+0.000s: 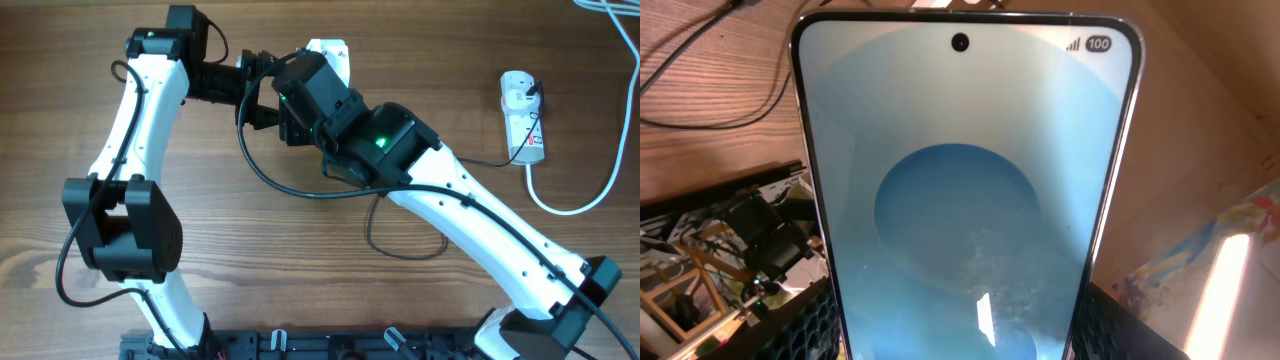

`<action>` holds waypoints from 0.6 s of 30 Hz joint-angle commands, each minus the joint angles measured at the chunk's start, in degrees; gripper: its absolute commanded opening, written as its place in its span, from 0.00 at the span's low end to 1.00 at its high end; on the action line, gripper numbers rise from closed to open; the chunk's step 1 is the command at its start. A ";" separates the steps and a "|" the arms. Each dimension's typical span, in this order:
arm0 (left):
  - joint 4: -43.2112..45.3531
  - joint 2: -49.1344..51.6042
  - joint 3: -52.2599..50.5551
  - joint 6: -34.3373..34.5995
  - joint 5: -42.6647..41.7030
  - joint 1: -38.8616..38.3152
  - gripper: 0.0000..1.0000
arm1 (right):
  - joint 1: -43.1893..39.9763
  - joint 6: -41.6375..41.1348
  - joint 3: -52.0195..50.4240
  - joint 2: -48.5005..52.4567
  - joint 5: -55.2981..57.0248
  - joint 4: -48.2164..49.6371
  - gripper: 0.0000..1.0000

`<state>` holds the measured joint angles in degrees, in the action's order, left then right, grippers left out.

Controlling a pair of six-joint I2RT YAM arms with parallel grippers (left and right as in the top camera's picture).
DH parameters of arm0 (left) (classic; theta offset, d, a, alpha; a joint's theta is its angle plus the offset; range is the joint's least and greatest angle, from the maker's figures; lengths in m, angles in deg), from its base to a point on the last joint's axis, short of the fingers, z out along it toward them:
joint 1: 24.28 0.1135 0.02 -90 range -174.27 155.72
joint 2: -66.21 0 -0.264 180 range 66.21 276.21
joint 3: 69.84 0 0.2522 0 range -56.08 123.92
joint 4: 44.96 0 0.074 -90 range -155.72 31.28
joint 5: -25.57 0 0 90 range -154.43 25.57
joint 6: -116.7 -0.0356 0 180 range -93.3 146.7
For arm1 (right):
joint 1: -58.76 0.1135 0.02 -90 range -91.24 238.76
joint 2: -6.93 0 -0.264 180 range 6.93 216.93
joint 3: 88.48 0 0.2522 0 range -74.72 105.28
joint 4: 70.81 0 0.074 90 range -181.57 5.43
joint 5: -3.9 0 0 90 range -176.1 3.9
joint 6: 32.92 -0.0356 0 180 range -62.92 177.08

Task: Plug charger to phone and switch on socket

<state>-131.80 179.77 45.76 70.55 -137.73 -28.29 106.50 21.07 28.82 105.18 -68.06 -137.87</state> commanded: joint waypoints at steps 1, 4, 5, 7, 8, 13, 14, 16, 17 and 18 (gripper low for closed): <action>0.17 -1.44 0.17 0.35 -2.36 0.11 0.61 | -0.09 -0.46 1.03 -1.40 0.07 -0.04 0.65; 0.17 -1.44 0.17 0.33 -2.69 0.11 0.61 | -0.09 -0.48 1.03 -1.40 0.09 0.15 0.59; 0.17 -1.44 0.17 0.33 -2.69 0.11 0.61 | -0.09 -0.46 1.03 -1.40 0.09 0.17 0.56; 0.17 -1.44 0.17 0.33 -2.69 0.11 0.61 | -0.09 -0.57 1.03 -1.40 0.09 0.13 0.52; 0.17 -1.44 0.17 0.33 -2.69 0.11 0.61 | -0.09 -0.57 1.03 -1.38 0.11 0.13 0.52; 0.17 -1.44 0.17 0.33 -2.71 0.11 0.61 | -0.09 -0.59 1.03 -1.36 0.11 0.13 0.47; 0.17 -1.44 0.17 0.33 -2.71 0.11 0.61 | -0.09 -0.59 1.03 -1.36 0.11 0.13 0.45; 0.15 -1.44 0.17 0.33 -2.73 0.11 0.61 | -0.09 -0.61 1.03 -1.36 0.09 0.13 0.43; 0.15 -1.44 0.17 0.33 -2.75 0.11 0.61 | -0.09 -0.61 1.03 -1.36 0.11 0.13 0.42; 0.17 -1.44 0.17 0.33 -2.95 0.11 0.62 | -0.09 -0.59 1.03 -1.36 0.09 0.13 0.40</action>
<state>-131.80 179.77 45.76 70.55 -137.80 -28.29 106.50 20.88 28.82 105.18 -68.06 -137.85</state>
